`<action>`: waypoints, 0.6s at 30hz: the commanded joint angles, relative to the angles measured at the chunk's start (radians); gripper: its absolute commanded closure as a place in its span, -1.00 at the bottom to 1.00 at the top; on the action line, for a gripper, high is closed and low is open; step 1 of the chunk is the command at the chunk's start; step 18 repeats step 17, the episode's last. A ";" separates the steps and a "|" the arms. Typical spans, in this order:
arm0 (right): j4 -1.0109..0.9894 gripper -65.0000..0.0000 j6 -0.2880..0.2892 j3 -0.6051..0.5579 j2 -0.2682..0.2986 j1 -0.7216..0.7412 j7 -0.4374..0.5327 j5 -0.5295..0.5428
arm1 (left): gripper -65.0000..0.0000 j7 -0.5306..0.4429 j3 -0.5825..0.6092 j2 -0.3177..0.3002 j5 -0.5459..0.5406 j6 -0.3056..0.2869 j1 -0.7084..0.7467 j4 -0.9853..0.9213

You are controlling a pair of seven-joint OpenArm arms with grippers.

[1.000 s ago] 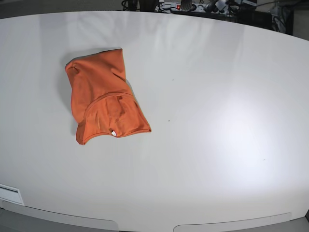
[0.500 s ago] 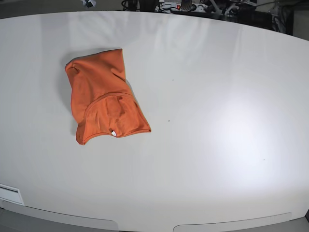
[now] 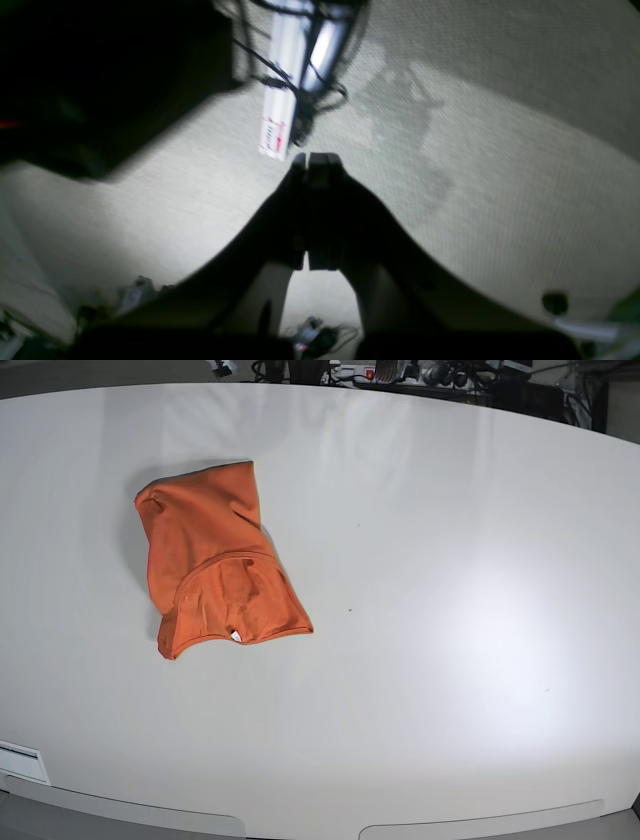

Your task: Fold the T-shirt properly

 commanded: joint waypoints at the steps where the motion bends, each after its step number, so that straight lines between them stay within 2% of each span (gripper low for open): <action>1: 0.000 1.00 -0.006 0.000 0.000 -0.008 -0.001 -0.015 | 1.00 -0.014 0.000 0.003 -0.015 0.003 0.009 0.001; 5: 0.000 1.00 0.005 0.000 -0.015 -0.005 0.000 -0.020 | 1.00 -0.005 0.000 0.018 -0.023 -0.001 -0.008 0.001; 8: 0.000 1.00 -0.001 0.000 -0.017 0.002 -0.001 -0.023 | 1.00 0.018 0.020 0.022 -0.089 -0.041 -0.035 0.001; 10: 0.002 1.00 -0.017 0.000 -0.018 0.002 -0.002 -0.043 | 1.00 0.041 0.053 0.024 -0.110 -0.031 -0.047 0.001; 13: 0.002 1.00 -0.030 0.000 -0.034 -0.001 -0.006 -0.084 | 1.00 0.042 0.116 0.024 -0.116 0.015 -0.049 0.001; 18: 0.002 1.00 -0.031 0.000 -0.051 0.000 -0.008 -0.098 | 1.00 0.031 0.189 0.027 -0.128 0.018 -0.050 0.003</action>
